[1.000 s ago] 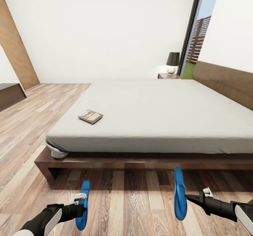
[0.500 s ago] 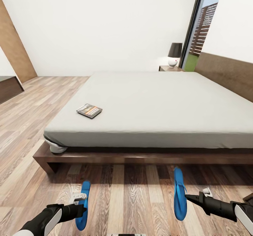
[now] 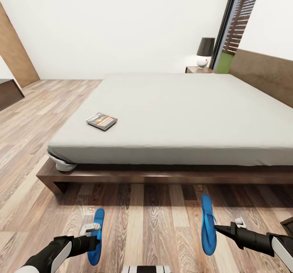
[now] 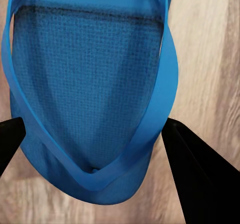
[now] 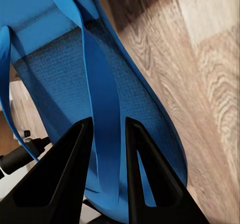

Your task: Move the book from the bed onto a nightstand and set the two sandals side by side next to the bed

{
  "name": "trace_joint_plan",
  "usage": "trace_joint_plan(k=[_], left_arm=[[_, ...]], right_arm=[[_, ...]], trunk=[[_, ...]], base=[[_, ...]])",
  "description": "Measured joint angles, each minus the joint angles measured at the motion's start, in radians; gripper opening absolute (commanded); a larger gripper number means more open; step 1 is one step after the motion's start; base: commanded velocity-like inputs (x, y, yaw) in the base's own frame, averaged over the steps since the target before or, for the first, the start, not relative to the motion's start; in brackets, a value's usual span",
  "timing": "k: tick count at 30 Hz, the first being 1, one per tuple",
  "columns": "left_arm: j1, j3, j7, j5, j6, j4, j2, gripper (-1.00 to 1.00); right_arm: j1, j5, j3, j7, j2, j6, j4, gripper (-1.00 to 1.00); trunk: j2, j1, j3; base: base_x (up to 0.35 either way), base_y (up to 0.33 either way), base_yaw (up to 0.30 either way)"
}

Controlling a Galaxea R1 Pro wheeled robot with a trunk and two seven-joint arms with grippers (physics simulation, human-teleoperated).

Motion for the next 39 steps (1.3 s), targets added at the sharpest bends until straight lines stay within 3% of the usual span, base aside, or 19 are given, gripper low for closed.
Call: trace_joint_plan(k=[20, 28, 29, 32, 35, 39], left_arm=[[0.000, 0.000, 0.000, 0.000, -0.001, 0.000, 0.000, -1.00], [-0.003, 0.011, 0.005, 0.001, 0.005, -0.007, 0.004, -1.00], [-0.006, 0.012, 0.014, 0.001, 0.008, -0.009, 0.006, -1.00], [-0.075, 0.013, 0.153, 0.003, 0.059, -0.012, 0.006, -1.00], [-0.114, 0.011, 0.195, 0.004, 0.119, -0.012, 0.009, -1.00], [-0.121, 0.010, 0.262, 0.000, 0.131, -0.012, 0.032, -1.00]], right_arm=[[0.000, -0.001, 0.000, 0.001, 0.000, 0.000, 0.000, -1.00], [0.000, -0.003, 0.000, 0.001, 0.000, 0.001, 0.000, -1.00], [0.000, -0.003, 0.000, 0.001, 0.000, 0.001, 0.000, -1.00], [0.000, -0.003, 0.000, 0.001, 0.000, 0.001, -0.001, -1.00], [0.000, -0.003, 0.000, 0.001, 0.000, 0.001, -0.002, -1.00], [0.000, -0.002, -0.001, 0.001, 0.000, 0.001, -0.002, -1.00]], trunk=[[-0.005, 0.009, -0.077], [-0.005, 0.009, -0.077], [-0.005, 0.009, -0.077], [-0.005, 0.009, -0.077], [-0.005, 0.009, -0.077], [-0.005, 0.009, -0.077]], base=[[0.000, 0.000, 0.000], [0.000, 0.000, 0.000], [0.000, 0.000, 0.000], [0.000, 0.000, 0.000], [0.000, 0.000, 0.000], [0.000, 0.000, 0.000]])
